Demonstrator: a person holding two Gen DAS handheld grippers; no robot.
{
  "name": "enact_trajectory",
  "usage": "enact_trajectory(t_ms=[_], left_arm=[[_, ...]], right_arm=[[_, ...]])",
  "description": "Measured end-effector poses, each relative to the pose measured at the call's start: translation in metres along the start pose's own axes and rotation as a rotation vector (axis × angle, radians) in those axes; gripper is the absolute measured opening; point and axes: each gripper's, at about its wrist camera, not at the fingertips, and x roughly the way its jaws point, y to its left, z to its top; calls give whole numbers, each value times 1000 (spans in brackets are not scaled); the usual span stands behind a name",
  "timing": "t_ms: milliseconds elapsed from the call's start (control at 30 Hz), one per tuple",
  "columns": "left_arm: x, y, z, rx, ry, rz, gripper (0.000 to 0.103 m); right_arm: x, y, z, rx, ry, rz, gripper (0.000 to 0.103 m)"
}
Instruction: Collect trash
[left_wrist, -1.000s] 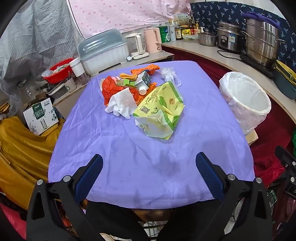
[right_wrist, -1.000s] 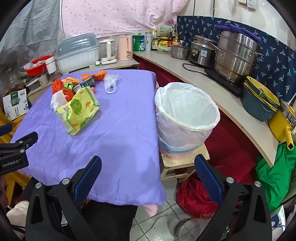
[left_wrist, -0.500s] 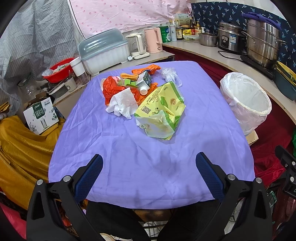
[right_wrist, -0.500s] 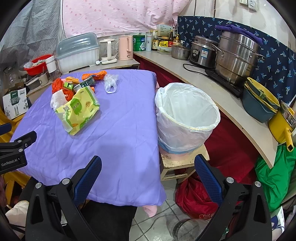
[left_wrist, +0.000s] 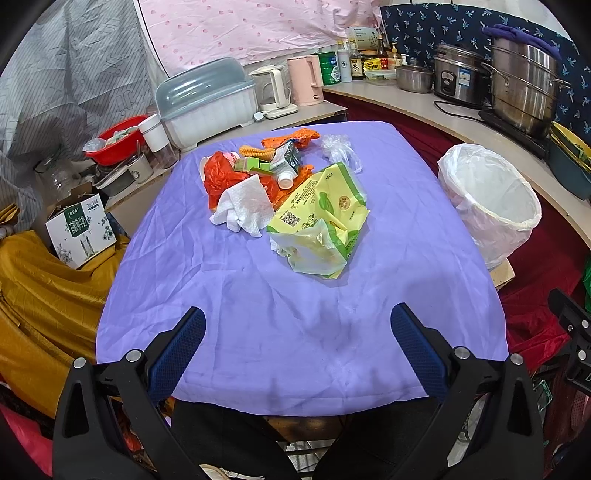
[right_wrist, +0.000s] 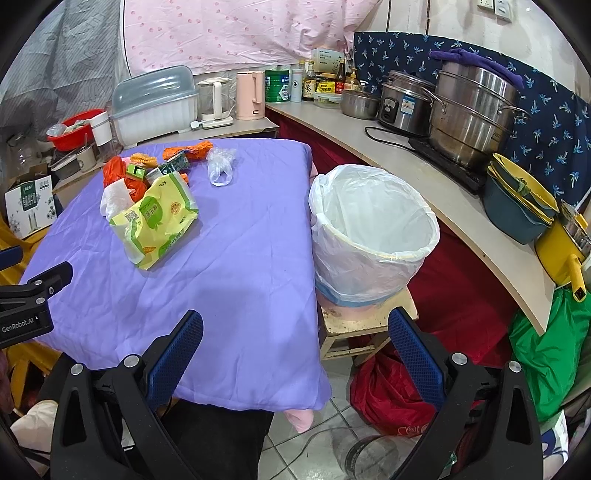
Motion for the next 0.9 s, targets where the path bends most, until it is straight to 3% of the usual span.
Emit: enact_trajectory(t_ms=[900], left_arm=[[-1, 0, 0, 0, -2, -1, 96]], right_arm=[[-1, -1, -4, 10, -3, -3, 96]])
